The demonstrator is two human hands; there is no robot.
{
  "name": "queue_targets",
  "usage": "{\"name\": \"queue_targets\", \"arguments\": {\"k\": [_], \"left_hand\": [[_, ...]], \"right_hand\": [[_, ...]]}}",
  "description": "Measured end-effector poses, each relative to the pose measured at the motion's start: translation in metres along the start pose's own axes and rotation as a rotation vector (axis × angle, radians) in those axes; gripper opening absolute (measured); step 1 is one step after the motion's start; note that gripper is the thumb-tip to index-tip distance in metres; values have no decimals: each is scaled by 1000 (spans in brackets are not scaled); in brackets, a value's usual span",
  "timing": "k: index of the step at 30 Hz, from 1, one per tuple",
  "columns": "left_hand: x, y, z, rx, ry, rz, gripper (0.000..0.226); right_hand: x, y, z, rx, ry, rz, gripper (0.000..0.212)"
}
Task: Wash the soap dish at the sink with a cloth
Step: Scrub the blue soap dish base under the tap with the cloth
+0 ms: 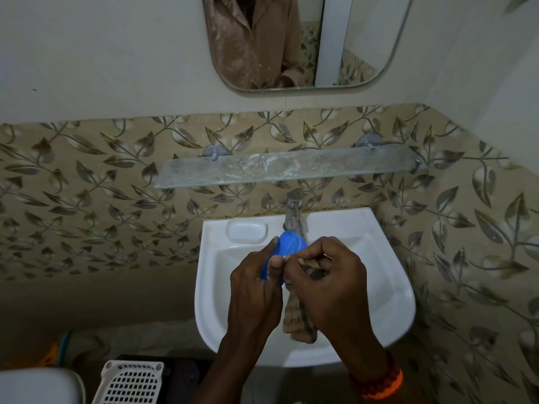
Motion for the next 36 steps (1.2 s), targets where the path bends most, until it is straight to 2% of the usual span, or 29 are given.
{"name": "queue_targets", "arguments": {"k": [6,11,14,17,23,28,31,36], "left_hand": [[5,-2,0,1,23,109,102],[11,4,0,-37,25,117,97],[11,4,-1,-56,21,148,97],[14,3,-3,-84,40,166,91],[22,4,-1,-111,56,176,89],[20,9,-5,-126,51,182,90],[22,11,-4,-117,63,198,90],[24,12,3,-143,50,239,94]], "right_hand": [[10,12,6,-150,66,41,16],[-5,11,-19,-213,-40,89,17],[1,13,-8,-240,3,106,16],[17,10,9,-246,71,133,13],[6,6,-13,-286,-48,163,13],[18,0,6,-224,-17,141,12],[5,0,-10,-263,-78,161,16],[0,11,-12,-296,-51,131,18]]}}
Point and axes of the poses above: each hand's wrist, its own z-axis towards the middle knuckle, its own x-axis out of the back of the hand, y = z × x, the point moved 7 cm from there along z, towards the middle knuckle, and after that the axes turned 11 degrees about z, right-handed, at the moved point
